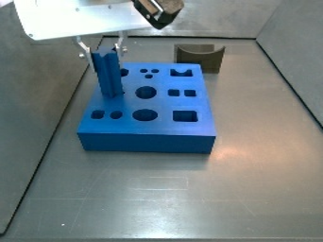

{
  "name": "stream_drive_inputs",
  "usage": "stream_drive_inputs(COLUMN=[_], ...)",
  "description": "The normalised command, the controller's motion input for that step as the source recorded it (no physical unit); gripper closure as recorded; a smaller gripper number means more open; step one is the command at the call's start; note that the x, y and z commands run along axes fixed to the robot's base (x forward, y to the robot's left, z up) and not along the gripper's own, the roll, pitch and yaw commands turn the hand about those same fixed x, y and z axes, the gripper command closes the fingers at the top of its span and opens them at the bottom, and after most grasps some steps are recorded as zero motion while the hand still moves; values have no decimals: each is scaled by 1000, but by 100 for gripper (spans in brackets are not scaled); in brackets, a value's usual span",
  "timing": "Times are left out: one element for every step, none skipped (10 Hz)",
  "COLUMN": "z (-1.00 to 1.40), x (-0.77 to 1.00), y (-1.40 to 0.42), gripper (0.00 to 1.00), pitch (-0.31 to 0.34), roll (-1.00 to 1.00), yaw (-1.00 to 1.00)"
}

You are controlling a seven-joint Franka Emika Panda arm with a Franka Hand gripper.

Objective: Insert the star object.

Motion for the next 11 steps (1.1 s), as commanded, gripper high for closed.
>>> stream_drive_inputs(z=[-663,-729,-697,-694,-671,-751,-794,-760,-749,-491,-477], x=[263,251,157,140,0,-49,-71,-146,-111,-151,-117], y=[0,0,0,0,0,0,0,-29,0,0,0], gripper=[100,100,100,100,100,100,100,100,100,100,100], pitch=[50,47,50,67,0,-41,-93,-149,-163,-291,-309], roll=[0,0,14,24,101,130,144,199,146,-67,-147], yaw=[-40,-66,-40,-43,0,0,0,0,0,0,0])
